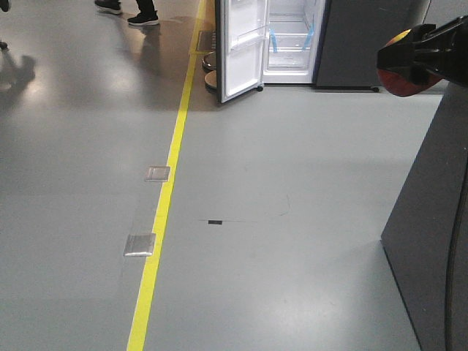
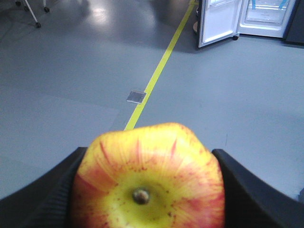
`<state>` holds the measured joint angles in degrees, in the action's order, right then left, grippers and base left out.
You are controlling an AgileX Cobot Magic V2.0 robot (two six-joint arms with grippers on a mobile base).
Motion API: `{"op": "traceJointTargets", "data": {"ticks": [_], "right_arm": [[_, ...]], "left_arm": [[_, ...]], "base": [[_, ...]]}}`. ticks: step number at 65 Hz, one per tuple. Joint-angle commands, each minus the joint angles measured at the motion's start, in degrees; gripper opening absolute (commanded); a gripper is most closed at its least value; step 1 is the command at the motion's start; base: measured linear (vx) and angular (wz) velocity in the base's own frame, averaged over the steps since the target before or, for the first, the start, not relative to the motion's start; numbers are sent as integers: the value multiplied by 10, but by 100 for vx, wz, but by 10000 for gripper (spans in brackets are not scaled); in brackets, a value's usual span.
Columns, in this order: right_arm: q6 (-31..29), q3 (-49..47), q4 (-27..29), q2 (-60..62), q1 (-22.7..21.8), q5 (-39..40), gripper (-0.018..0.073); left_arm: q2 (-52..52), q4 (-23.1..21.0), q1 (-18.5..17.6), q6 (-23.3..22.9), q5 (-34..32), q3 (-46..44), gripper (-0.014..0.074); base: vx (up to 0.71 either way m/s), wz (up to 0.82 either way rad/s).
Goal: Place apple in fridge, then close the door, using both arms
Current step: 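Drive along the yellow floor line toward the open refrigerator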
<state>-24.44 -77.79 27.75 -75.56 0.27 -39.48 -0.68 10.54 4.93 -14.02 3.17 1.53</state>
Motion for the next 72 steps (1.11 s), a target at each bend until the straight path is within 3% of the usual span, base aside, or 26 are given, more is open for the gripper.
{"op": "traceJointTargets", "data": {"ticks": [1,72], "right_arm": [[-4,-18,15,16,-2,36,-8],[-4,-18,15,16,-2,36,-8]], "left_arm": [[-9,-4,-3,-3,-40,12,-6],[-9,-4,-3,-3,-40,12,-6]], "base": [[25,-2],[23,0]]}}
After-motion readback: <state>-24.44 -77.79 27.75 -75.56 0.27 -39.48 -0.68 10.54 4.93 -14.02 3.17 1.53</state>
